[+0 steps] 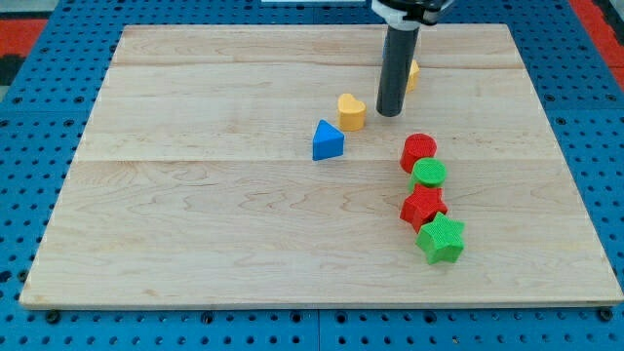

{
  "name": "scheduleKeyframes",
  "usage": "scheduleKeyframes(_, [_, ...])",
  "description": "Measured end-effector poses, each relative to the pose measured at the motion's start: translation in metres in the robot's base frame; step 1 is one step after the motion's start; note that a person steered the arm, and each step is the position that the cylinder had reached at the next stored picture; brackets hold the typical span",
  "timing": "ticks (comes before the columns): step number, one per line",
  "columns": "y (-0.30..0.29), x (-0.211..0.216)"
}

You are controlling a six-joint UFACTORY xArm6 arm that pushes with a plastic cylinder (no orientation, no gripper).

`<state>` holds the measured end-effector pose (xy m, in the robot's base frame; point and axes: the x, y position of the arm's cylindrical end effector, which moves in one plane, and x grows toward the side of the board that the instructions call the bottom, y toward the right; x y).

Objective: Slightly push the triangle at the left side

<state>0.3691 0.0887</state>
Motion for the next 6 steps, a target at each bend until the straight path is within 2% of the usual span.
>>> scheduleKeyframes(2, [-0.062,-0.007])
scheduleKeyframes(3, [-0.025,0.003])
scheduleKeyframes(4, [-0.024,0.028])
scheduleKeyframes(5, [-0.075,0.028])
scheduleKeyframes(6, [-0.082,0.028])
